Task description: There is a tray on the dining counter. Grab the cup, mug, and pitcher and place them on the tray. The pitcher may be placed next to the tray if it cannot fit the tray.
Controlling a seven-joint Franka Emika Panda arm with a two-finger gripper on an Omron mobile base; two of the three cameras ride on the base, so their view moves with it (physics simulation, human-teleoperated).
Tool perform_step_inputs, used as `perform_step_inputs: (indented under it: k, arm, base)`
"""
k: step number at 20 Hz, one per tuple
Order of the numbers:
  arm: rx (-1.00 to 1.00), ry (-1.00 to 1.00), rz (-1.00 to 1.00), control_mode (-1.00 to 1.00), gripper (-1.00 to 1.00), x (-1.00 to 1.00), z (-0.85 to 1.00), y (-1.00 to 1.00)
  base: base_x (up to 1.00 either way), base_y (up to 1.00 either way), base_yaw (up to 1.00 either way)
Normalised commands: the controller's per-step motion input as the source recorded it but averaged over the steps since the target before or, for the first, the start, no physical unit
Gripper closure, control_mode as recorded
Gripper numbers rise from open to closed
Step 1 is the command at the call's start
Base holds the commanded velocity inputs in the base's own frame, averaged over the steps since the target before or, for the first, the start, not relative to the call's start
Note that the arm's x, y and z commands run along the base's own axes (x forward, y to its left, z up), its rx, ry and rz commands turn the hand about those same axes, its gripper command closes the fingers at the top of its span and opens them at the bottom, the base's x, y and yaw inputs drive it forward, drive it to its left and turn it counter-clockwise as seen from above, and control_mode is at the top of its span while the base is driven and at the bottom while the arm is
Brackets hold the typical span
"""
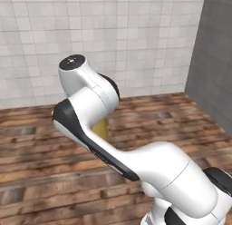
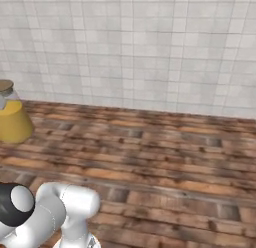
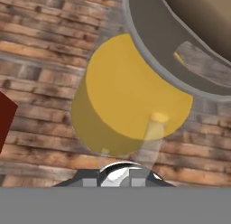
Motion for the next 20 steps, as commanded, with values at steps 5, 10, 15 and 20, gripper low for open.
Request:
perform_step_inputs:
  k: [5,10,15,20]
  arm:
    - [0.0,0.0,0.0,1.0,1.0,0.0,0.0,0.0]
    - [0.0,0.0,0.0,1.0,1.0,0.0,0.0,0.0]
    - [0.0,0.0,0.0,1.0,1.0,0.0,0.0,0.0]
    - [0.0,0.0,0.0,1.0,1.0,0.0,0.0,0.0]
  base:
    - [1.0,-0.22,0.27]
    - [1.0,-0.15,0.56]
    - [1.0,-0.14,0.68]
    - [1.0,-0.24,0.67]
